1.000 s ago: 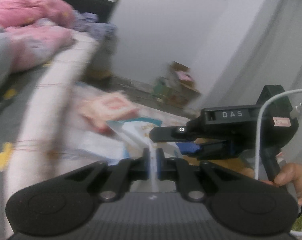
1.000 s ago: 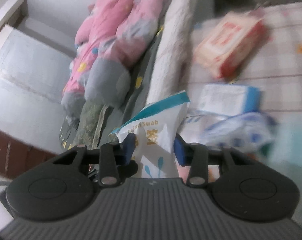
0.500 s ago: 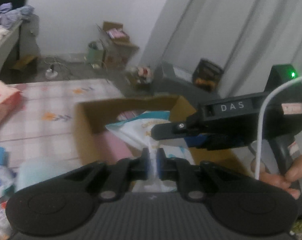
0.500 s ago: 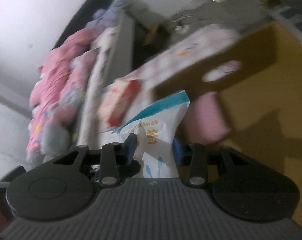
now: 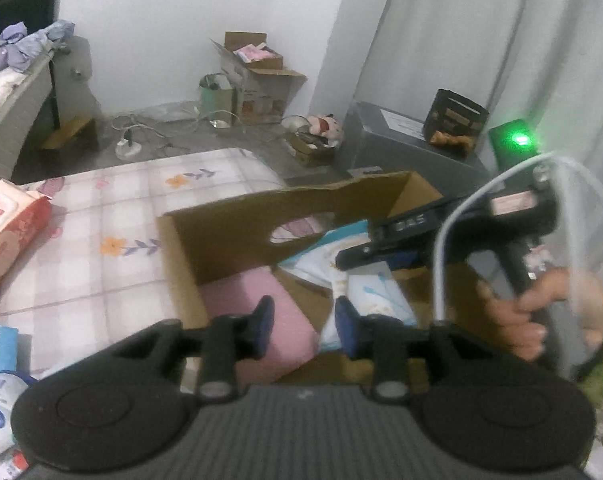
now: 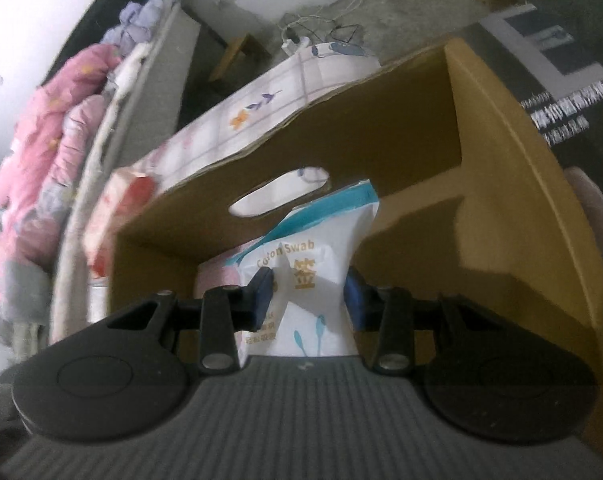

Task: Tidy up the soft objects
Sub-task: 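Carry the cotton-swab bag with the right tool into the box and release, then return the right tool to the bed and grasp the blue-and-white box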

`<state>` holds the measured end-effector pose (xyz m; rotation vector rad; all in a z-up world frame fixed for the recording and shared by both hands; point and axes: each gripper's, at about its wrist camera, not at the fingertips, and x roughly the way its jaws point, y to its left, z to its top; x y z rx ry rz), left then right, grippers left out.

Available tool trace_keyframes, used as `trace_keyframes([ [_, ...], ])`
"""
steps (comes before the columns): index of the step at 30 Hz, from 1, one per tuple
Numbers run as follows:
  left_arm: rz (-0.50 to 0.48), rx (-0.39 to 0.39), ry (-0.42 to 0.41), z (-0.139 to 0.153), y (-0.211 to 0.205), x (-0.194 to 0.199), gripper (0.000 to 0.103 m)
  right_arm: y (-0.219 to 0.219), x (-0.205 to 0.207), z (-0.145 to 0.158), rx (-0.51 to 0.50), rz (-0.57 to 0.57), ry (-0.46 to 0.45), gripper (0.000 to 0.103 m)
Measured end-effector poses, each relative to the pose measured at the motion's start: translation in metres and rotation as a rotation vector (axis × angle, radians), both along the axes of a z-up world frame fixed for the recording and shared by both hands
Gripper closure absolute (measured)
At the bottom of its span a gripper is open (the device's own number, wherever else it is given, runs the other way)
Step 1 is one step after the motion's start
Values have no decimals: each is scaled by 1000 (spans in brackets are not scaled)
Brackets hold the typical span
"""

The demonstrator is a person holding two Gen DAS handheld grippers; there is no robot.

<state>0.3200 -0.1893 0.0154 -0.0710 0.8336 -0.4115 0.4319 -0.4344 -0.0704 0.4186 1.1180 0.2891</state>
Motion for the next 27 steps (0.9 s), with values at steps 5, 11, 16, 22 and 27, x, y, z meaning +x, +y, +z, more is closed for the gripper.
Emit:
trace_keyframes([
  [5, 16, 16, -5, 2, 7, -1, 65, 16, 24, -19, -65, 44, -23, 62],
  [11, 17, 18, -27, 8, 12, -8, 57, 16, 25, -15, -75, 20, -19, 41],
  [16, 29, 4, -61, 19, 26, -22, 49, 5, 5, 11, -76, -20, -74, 29],
  [22, 89, -13, -103, 39, 66, -48, 44, 8, -17, 44, -40, -49, -134, 29],
  [27, 169, -9, -126, 52, 117, -79, 40, 19, -45, 74, 16, -46, -174, 29],
])
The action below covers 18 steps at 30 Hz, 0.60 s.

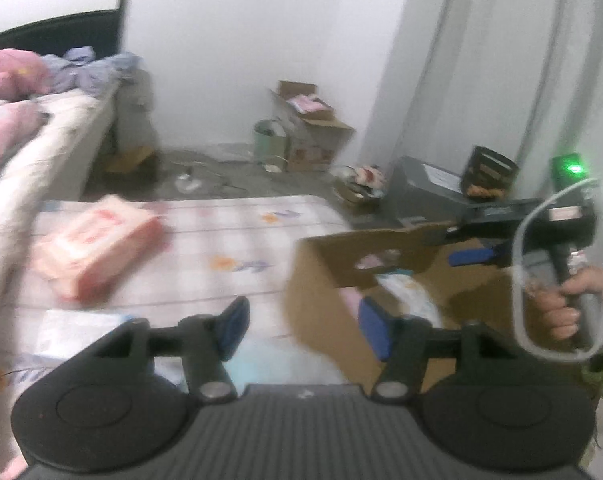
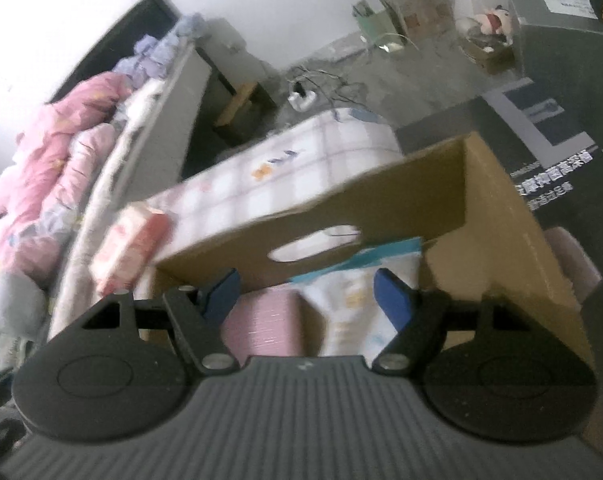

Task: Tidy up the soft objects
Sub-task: 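Return the right tool to the bed and grasp the blue-and-white box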

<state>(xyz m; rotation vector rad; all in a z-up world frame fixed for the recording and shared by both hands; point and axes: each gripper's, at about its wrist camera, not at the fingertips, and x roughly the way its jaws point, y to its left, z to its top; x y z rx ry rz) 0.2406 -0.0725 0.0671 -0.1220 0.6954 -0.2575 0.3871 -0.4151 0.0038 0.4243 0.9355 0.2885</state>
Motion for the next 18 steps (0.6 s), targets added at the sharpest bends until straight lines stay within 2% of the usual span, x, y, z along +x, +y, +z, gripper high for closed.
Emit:
trace_keyframes([
  [6, 137, 20, 1, -2, 72, -37, 37, 57, -25, 43, 48, 116, -60, 29],
  [11, 251, 11, 34, -14, 125, -48, 37, 139, -30, 73, 72, 275, -89, 29],
  [14, 299, -13, 61, -26, 151, -47, 38, 196, -25, 78, 79, 381, -73, 30],
  [18, 324, -58, 99, -45, 173, -39, 39, 271, -10, 64, 48, 483, -4, 32],
])
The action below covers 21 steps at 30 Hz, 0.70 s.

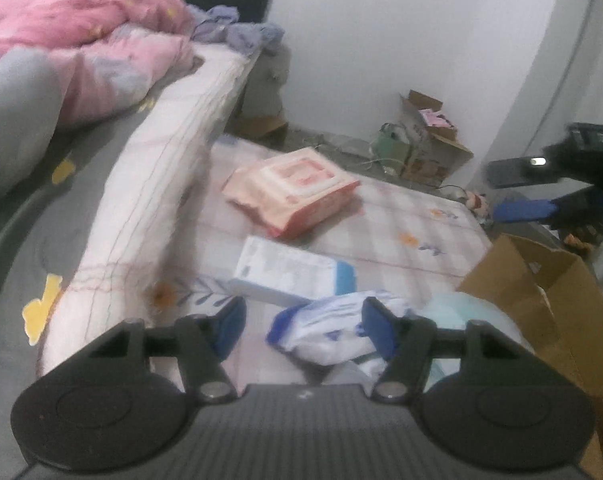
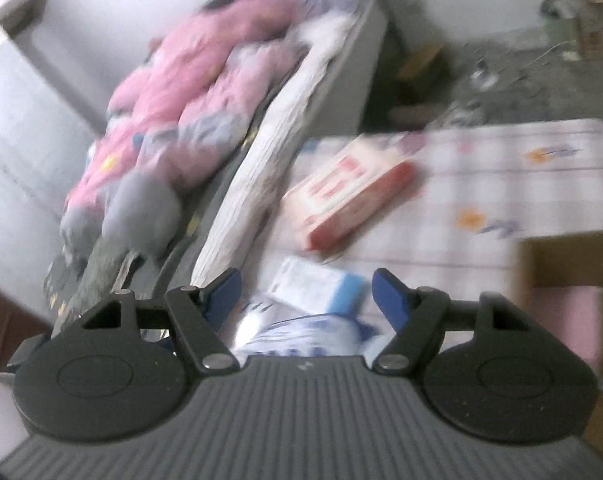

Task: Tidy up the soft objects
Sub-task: 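Return the right tool to the bed and grasp the blue-and-white box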

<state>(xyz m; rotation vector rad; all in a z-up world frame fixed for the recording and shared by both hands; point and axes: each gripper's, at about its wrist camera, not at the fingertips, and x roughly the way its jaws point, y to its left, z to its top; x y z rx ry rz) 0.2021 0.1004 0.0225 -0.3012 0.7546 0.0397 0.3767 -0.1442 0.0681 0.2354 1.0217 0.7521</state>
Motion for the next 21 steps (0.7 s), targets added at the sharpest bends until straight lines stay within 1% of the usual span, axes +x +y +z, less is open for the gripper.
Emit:
trace_keyframes([
  [2, 2, -15, 26, -12, 9, 9, 40, 32, 13, -13, -38, 34, 30, 34],
  [4, 0, -45, 69, -25, 16, 21, 42, 60, 30, -32, -79, 52, 74, 36],
  [5, 5, -60, 89, -31, 19, 25, 44, 72, 36, -40, -97, 60, 95, 39],
  [6, 20, -83, 119, -38, 24, 33, 49, 84, 45, -50, -120, 66, 115, 42],
  [9, 46, -164, 144, -53, 36, 50, 52, 112, 64, -79, -192, 82, 139, 47],
  [13, 40, -219, 197, -67, 44, 75, 54, 131, 88, -115, -258, 83, 150, 51],
  [16, 27, -246, 260, -79, 43, 92, 54, 139, 104, -133, -268, 76, 165, 52],
  [19, 12, -297, 291, -87, 46, 105, 54, 144, 114, -153, -277, 80, 185, 52],
  [21, -4, -299, 332, -91, 45, 115, 53, 146, 116, -162, -277, 89, 214, 51],
])
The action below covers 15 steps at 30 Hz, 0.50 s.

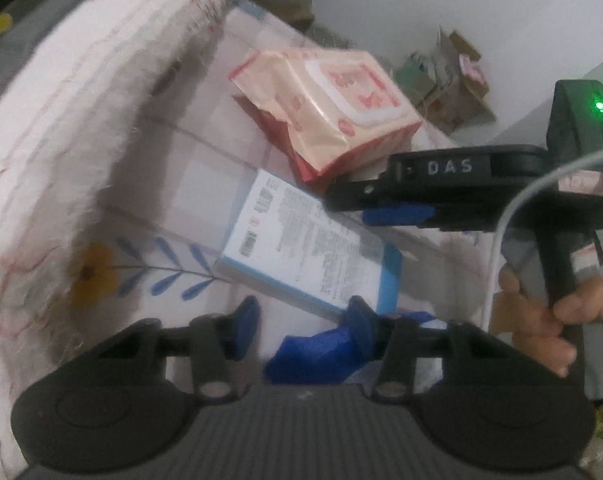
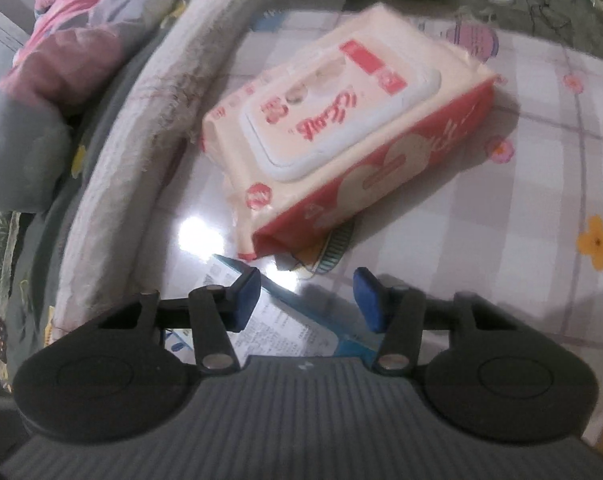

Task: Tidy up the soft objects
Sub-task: 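Return the right tool to the bed and grasp the blue-and-white box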

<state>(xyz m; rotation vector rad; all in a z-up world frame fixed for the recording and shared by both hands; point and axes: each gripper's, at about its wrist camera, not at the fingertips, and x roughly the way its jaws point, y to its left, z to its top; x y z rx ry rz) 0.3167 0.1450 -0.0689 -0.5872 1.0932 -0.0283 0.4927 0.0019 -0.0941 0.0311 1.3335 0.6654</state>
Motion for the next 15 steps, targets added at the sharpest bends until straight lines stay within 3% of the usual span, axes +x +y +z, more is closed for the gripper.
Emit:
trace_keyframes([
  [11, 36, -28, -5, -3, 5, 15, 48, 3, -5, -3, 45, 58, 74, 52],
  [15, 69, -40, -41, 0, 7, 12, 49, 3, -8, -1, 76, 58, 85, 59],
])
